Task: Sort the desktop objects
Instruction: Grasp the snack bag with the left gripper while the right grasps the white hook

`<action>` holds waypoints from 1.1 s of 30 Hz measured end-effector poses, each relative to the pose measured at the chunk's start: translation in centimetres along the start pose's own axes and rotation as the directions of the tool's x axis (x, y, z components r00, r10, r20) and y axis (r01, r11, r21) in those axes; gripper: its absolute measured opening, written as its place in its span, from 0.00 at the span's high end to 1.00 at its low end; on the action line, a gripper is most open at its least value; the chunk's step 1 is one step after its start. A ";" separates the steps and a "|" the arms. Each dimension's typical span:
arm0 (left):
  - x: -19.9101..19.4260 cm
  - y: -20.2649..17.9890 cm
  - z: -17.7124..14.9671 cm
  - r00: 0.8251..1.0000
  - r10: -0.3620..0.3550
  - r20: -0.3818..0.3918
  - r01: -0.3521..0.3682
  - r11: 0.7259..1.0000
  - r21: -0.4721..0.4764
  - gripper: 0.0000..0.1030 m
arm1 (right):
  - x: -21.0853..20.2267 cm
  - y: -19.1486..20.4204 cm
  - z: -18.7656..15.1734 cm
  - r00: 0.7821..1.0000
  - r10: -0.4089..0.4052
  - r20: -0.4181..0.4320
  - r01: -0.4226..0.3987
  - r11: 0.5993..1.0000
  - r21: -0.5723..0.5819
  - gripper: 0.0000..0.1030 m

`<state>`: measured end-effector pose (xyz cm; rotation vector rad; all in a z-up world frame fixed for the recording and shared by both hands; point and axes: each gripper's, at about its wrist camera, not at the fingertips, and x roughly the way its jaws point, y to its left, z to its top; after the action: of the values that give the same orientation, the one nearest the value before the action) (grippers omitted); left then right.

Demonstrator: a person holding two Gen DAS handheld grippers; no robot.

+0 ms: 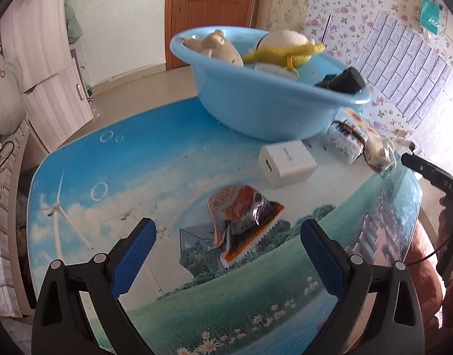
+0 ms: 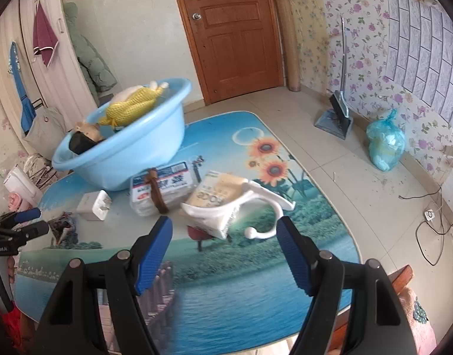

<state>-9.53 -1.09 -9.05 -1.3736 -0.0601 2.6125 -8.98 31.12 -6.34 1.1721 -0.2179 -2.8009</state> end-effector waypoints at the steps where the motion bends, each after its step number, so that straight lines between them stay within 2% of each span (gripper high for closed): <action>1: 0.2 -0.1 -0.1 1.000 0.000 -0.005 0.000 1.000 0.000 0.05 | 0.1 -0.3 0.0 1.000 -0.012 -0.002 0.012 1.000 0.004 0.29; 4: 1.0 -0.3 -0.2 1.000 -0.003 -0.021 0.003 1.000 -0.002 0.05 | 0.8 -1.3 0.3 1.000 -0.019 -0.016 0.020 0.999 0.043 0.29; 8: 1.6 -0.6 -0.1 1.000 -0.001 -0.027 0.002 1.000 0.007 0.05 | 2.2 -2.5 0.7 0.999 0.012 -0.053 -0.004 0.988 0.155 0.22; 11: 2.0 -0.8 0.0 1.000 0.006 -0.025 -0.005 1.000 0.014 0.05 | 2.9 -3.3 1.0 0.998 0.040 -0.054 -0.027 0.973 0.230 0.21; 16: 2.3 -1.3 0.4 1.000 0.010 -0.013 -0.010 0.999 0.031 0.06 | 3.9 -3.3 1.6 0.998 0.023 -0.060 -0.008 0.968 0.249 0.21; 17: 2.2 -1.4 0.4 1.000 0.011 -0.007 -0.010 0.999 0.038 0.09 | 3.9 -3.4 1.7 0.998 0.017 -0.057 -0.002 0.967 0.253 0.21; 19: 2.0 -1.8 0.4 0.999 0.034 0.011 -0.035 0.997 0.065 0.35 | 4.0 -3.5 1.9 0.998 0.003 -0.057 0.012 0.967 0.254 0.21; 21: 1.8 -1.9 0.3 0.999 0.034 0.016 -0.035 0.997 0.067 0.44 | 4.2 -3.5 1.9 0.998 0.010 -0.058 0.005 0.968 0.250 0.25; 23: 1.7 -1.8 0.4 1.000 0.024 0.012 -0.024 0.998 0.057 0.45 | 4.1 -3.2 1.8 0.998 0.007 -0.059 0.007 0.974 0.227 0.39; 24: 1.6 -1.7 0.4 1.000 0.017 0.012 -0.017 0.999 0.048 0.45 | 4.1 -3.2 1.7 0.998 0.006 -0.060 0.007 0.976 0.218 0.41; 26: 1.4 -1.5 0.4 1.000 0.007 0.010 -0.008 0.999 0.034 0.46 | 4.0 -3.3 1.6 0.998 0.027 -0.064 -0.012 0.977 0.213 0.53; 33: 0.8 -0.8 0.0 1.000 -0.012 0.004 0.012 1.000 0.014 0.47 | 2.8 -3.0 0.7 0.998 0.026 -0.065 -0.014 0.984 0.176 0.53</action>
<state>-9.89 -0.11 -9.61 -1.3595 -0.0506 2.6009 -11.55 33.71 -8.27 1.2894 -0.4772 -2.7658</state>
